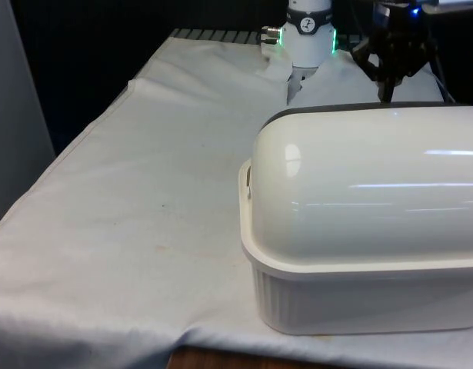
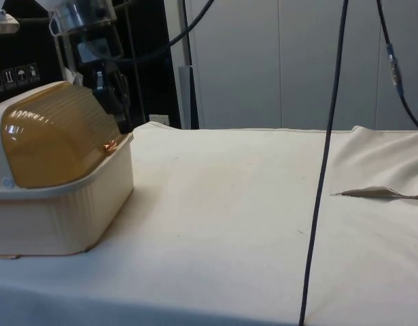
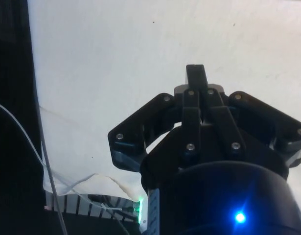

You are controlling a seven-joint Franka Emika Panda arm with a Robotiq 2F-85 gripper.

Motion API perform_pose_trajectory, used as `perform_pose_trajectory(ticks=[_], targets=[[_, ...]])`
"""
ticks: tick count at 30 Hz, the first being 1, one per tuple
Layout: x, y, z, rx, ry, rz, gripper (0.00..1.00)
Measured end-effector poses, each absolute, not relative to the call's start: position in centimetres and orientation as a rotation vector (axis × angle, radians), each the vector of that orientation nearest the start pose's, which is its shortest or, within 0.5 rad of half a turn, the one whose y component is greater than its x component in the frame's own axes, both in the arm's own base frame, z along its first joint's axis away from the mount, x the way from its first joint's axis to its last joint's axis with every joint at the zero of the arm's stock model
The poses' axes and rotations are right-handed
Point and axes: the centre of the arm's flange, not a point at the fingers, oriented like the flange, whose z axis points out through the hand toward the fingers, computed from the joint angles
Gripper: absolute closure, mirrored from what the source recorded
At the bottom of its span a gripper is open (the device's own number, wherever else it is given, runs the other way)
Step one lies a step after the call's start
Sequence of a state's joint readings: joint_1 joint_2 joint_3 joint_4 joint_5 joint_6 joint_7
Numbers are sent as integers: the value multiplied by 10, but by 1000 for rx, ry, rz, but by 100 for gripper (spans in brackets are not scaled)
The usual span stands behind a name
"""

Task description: Open the lid, then close it.

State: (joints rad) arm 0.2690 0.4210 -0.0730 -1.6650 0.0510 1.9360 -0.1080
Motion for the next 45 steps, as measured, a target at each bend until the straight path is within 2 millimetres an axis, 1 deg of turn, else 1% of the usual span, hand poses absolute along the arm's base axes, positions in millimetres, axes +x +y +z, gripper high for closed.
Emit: perform_pose_trajectory(ticks=[4,11,22,24,25,27,28,32,33,36,37,40,41,42,44,45], targets=[[630,135,354,-3091,-448,216,100],[613,136,358,-3088,-457,173,100],[596,136,366,-3083,-465,101,100],[594,136,368,-3082,-466,87,97],[593,136,368,-3082,-466,84,93],[592,136,368,-3082,-467,73,82],[592,136,369,-3082,-467,69,72],[592,137,369,-3081,-468,65,53],[592,137,369,-3081,-468,65,53],[591,137,369,-3081,-468,65,39],[591,137,369,-3081,-468,65,30],[591,137,369,-3081,-468,64,16],[591,137,369,-3081,-468,64,9],[591,137,369,-3081,-468,64,9],[591,137,369,-3081,-468,64,0],[592,136,370,-3081,-466,62,0]])
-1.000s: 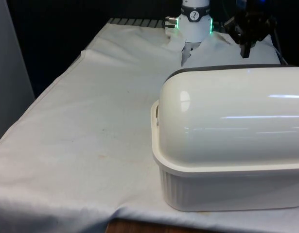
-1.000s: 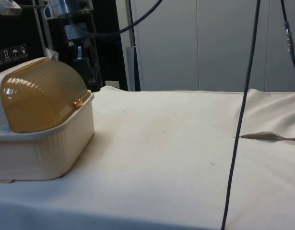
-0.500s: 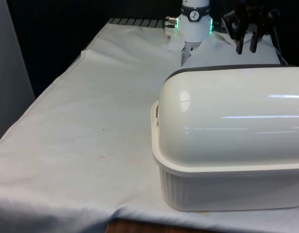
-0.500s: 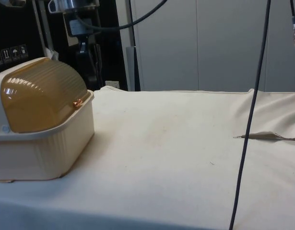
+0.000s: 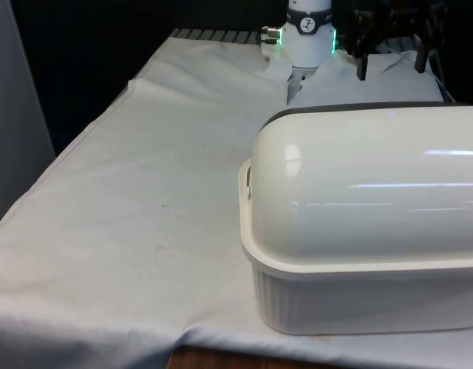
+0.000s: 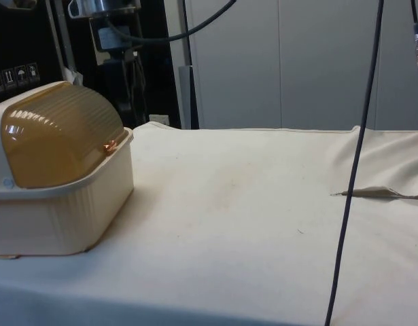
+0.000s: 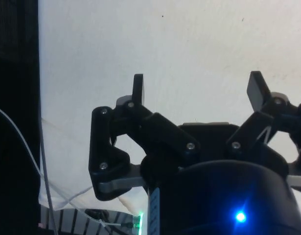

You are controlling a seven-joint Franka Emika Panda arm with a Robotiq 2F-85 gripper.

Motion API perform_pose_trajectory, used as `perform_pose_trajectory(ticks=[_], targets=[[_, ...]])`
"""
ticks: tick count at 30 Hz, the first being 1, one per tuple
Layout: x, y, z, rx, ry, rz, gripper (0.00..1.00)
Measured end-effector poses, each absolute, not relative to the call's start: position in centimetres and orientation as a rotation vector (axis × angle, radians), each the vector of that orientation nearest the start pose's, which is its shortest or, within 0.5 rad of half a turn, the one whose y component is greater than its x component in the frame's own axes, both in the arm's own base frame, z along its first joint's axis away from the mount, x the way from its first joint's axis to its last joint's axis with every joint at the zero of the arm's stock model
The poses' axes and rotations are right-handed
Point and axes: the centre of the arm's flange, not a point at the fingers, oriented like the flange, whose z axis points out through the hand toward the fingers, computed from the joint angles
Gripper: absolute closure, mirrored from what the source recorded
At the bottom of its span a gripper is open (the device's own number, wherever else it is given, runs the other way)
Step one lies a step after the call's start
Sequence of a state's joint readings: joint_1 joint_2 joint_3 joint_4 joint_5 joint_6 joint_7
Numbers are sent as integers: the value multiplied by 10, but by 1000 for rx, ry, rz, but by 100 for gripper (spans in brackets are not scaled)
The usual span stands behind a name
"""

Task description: Open the lid, then close it.

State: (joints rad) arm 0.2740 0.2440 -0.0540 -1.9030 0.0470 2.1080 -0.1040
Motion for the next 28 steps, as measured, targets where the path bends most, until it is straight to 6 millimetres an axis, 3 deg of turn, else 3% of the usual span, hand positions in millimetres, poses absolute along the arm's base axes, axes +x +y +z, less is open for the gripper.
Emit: perform_pose_trajectory(ticks=[28], targets=[[616,131,391,-3146,-445,-53,0]])
